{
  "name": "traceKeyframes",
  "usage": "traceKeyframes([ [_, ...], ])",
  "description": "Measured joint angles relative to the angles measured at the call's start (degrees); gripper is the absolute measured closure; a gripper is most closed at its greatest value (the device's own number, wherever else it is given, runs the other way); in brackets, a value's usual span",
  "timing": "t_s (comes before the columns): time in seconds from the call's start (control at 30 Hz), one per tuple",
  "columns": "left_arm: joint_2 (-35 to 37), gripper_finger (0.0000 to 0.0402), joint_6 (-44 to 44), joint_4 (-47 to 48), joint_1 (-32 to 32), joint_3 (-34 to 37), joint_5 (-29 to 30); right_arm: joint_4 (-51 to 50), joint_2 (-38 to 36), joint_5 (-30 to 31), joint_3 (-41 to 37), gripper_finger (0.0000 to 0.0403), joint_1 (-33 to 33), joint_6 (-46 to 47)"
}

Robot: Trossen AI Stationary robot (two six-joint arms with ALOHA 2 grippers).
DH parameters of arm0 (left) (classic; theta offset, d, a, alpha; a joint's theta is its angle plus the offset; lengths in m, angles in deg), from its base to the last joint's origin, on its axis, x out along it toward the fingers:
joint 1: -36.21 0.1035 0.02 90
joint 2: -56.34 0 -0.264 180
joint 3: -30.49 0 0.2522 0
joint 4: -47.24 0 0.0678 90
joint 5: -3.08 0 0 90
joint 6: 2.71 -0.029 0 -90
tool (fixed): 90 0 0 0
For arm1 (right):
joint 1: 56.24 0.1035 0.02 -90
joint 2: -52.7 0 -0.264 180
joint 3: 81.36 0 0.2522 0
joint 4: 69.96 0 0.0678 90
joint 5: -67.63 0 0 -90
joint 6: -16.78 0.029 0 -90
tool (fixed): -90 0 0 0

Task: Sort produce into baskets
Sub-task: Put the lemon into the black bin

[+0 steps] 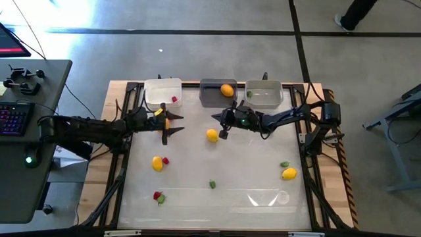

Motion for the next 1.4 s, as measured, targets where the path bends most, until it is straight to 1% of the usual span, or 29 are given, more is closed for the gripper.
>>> traceKeyframes([
  [0.1, 0.00, 0.0191, 2.25, 0.21, 0.00, -1.29, 0.23, -0.65, 0.00, 3.45, 0.00, 0.0402, 0.17, -0.07],
  [0.2, 0.02, 0.0192, 3.27, 5.34, 0.00, -3.99, 0.26, -0.84, 0.00, 5.17, 0.00, 0.0402, 0.49, 0.06],
  [0.3, 0.00, 0.0198, 3.27, 16.59, -0.04, -8.44, 2.34, -0.91, 0.00, 5.24, 0.00, 0.0402, 1.16, 0.09],
  [0.43, 0.00, 0.0207, 5.36, 35.64, -1.17, -15.94, 11.28, -1.60, 0.00, 5.23, 0.00, 0.0402, 1.92, 0.11],
  [0.5, 0.00, 0.0209, 6.62, 43.48, -2.07, -19.04, 13.93, -2.11, 0.00, 5.23, 0.00, 0.0402, 2.16, 0.11],
  [0.57, 0.02, 0.0210, 7.16, 48.08, -3.27, -20.95, 14.64, -2.83, 0.00, 5.11, 0.00, 0.0400, 2.40, 0.40],
  [0.6, 0.02, 0.0210, 7.18, 48.55, -3.93, -21.23, 14.72, -3.43, 0.00, 4.72, 0.00, 0.0395, 2.45, 0.75],
  [0.67, 0.01, 0.0210, 7.21, 47.31, -5.26, -21.11, 14.78, -4.90, 0.00, 3.52, 0.00, 0.0378, 2.54, 1.47],
  [0.73, 0.00, 0.0210, 6.99, 43.68, -6.46, -20.31, 14.78, -5.95, 0.00, 1.95, 0.00, 0.0350, 2.57, 2.84],
  [0.83, -0.03, 0.0210, 4.47, 35.54, -7.39, -16.85, 14.72, -7.05, 0.00, 0.89, 0.00, 0.0295, 2.90, 5.45],
  [1.03, -0.05, 0.0210, 4.29, 15.95, -7.41, -8.80, 14.73, -8.33, 0.00, 0.86, 0.00, 0.0174, 4.87, 12.26],
  [1.13, -0.01, 0.0210, 3.70, 7.87, -7.41, -5.66, 14.73, -9.18, 0.00, 2.04, 0.00, 0.0125, 6.55, 15.39],
  [1.2, 0.00, 0.0210, 2.80, 5.24, -7.41, -4.09, 14.73, -9.79, 0.00, 3.91, 0.00, 0.0102, 7.98, 17.36],
  [1.27, -0.04, 0.0210, 2.66, 3.56, -7.41, -2.86, 14.73, -9.79, 0.00, 6.39, 0.00, 0.0088, 9.36, 18.12],
  [1.33, -0.03, 0.0210, 2.66, 2.53, -7.41, -2.13, 14.75, -9.78, 0.00, 9.36, 0.00, 0.0081, 10.60, 18.22],
  [1.4, -0.04, 0.0210, 2.95, 2.61, -7.41, -1.69, 14.75, -9.77, 0.00, 10.65, 0.01, 0.0080, 11.48, 19.18],
])
